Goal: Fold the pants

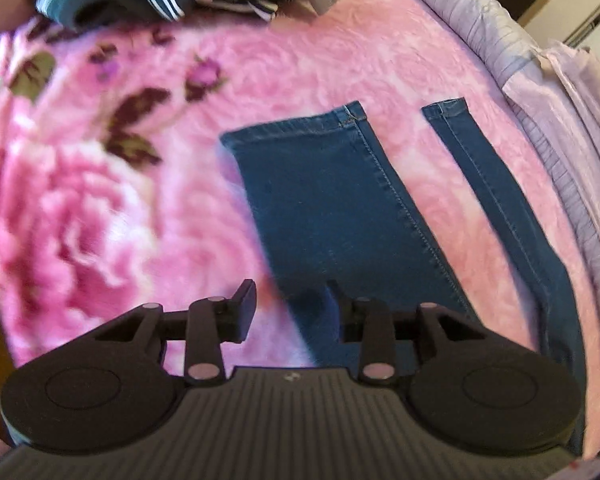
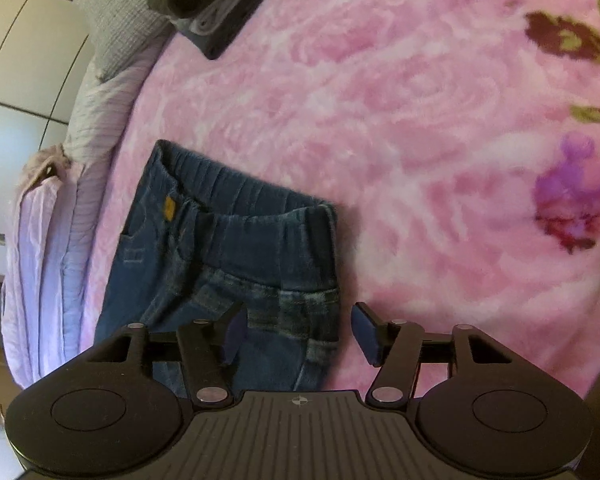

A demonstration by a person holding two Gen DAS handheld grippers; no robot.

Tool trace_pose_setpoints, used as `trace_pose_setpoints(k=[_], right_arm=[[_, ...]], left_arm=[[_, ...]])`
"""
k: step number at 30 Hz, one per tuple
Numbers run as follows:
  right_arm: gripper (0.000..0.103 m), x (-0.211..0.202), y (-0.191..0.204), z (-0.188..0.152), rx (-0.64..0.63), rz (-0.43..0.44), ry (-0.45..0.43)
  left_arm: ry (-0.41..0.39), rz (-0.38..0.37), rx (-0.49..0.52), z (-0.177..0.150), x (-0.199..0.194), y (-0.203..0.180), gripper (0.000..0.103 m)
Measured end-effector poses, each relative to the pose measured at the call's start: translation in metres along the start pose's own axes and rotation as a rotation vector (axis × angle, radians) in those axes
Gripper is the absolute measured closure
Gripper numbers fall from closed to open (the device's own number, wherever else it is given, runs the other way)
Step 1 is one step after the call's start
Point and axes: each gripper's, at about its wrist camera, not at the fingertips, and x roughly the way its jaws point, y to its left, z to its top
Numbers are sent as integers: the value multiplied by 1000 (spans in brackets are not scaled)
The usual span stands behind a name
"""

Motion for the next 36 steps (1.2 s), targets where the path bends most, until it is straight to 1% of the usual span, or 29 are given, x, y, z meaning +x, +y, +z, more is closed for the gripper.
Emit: trace_pose_setpoints(k=[4,6,7,8,9,12,14,16,19,21,22,24,26,28,30,31,33,34,36], right_arm=[[48,8,-4,5,10,59,-46],[49,16,-2,9,-6,69,-58],[50,19,1,11,-22,67,-65],[73,22,6,12,-55,33,-71],[84,25,9,12,-81,1,-65],[87,7,22,11,-141,3,-101],[90,-15,26,10,-163,37,-128],[91,-36,26,8,-195,36,-143],[92,-61,11,5,-154,0,-153],[92,-65,-4,3,-137,-45,-128],[91,-62,-8,-1,-156,-85,-98],[86,-55,-9,0,-178,-152,-41],[80,-56,-3,6,-194,-221,-26],[76,-63,5,16,-220,-265,-47],[69,-71,13,28,-207,-289,-91],[68,-74,15,34,-197,-280,-116],[63,-74,24,43,-184,-254,-149],[63,-69,32,46,-181,-240,-163],[62,-60,50,48,-184,-209,-180]], left_arm=[[-32,-9,-18,3,15,-6,69],[-43,1,13,5,22,-11,67],[-55,12,39,5,24,-14,69],[-68,35,75,4,24,-18,87],[-80,54,110,4,25,-21,99],[-106,49,150,4,12,-23,99],[-126,52,217,3,-4,-27,99],[-141,38,262,1,-24,-26,99],[-129,42,322,-5,-45,-17,99],[-99,82,368,-14,-45,-8,98],[-86,108,378,-20,-42,-3,97],[-55,154,373,-27,-34,6,93],[-54,160,348,-27,-38,9,90],[-64,155,342,-23,-49,11,87],[-74,165,340,-13,-60,9,84],[-77,155,342,-7,-63,6,82],[-84,111,336,7,-64,-7,77],[-90,86,329,14,-61,-17,77],[-86,1,309,30,-44,-44,76]])
